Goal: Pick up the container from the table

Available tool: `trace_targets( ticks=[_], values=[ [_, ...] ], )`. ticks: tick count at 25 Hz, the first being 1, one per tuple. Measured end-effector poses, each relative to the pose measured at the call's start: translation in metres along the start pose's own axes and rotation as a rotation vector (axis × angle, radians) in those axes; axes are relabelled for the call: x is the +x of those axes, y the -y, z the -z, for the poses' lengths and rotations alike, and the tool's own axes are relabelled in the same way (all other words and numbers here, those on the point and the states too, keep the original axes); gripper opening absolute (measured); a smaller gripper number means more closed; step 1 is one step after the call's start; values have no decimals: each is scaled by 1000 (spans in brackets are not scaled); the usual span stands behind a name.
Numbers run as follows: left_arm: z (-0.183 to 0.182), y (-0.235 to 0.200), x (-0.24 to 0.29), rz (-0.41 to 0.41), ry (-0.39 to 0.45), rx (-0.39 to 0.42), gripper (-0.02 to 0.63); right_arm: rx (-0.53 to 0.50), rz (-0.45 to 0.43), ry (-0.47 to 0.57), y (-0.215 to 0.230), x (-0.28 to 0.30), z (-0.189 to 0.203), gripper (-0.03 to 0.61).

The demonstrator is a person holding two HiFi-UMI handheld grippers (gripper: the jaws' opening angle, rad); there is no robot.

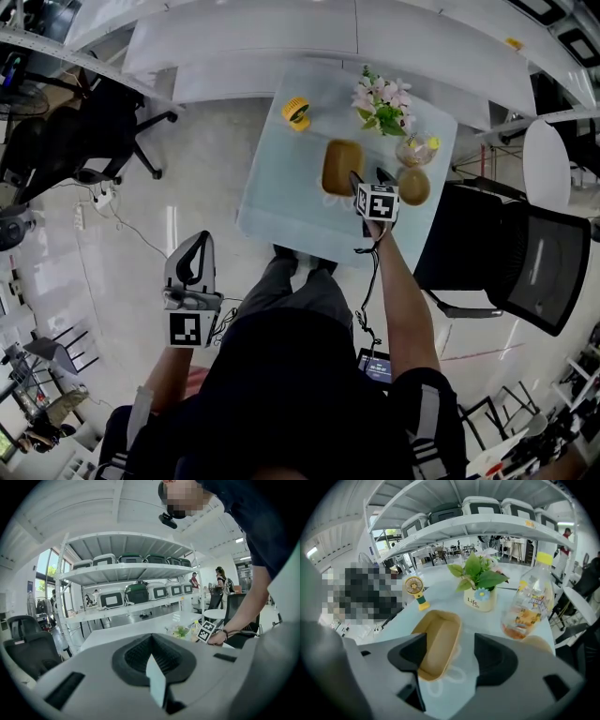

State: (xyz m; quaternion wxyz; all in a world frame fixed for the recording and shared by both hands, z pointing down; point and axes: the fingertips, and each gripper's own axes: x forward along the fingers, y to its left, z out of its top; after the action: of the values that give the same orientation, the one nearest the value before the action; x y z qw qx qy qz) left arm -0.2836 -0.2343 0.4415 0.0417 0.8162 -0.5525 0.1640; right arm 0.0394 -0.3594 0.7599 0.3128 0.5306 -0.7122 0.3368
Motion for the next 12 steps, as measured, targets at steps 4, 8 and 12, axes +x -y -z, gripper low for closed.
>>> trace_targets(
  ticks=[4,8,12],
  values=[
    [5,-5,3,-3,-16,-8,5,4,-10,-29,-2,12,6,298],
    [8,-7,5,-6,-21,1,5,13,-23,-59,-1,21,12,240],
    [8,-9,4,-9,-16,3,5,26,-22,-76,0,25,14,212]
  ],
)
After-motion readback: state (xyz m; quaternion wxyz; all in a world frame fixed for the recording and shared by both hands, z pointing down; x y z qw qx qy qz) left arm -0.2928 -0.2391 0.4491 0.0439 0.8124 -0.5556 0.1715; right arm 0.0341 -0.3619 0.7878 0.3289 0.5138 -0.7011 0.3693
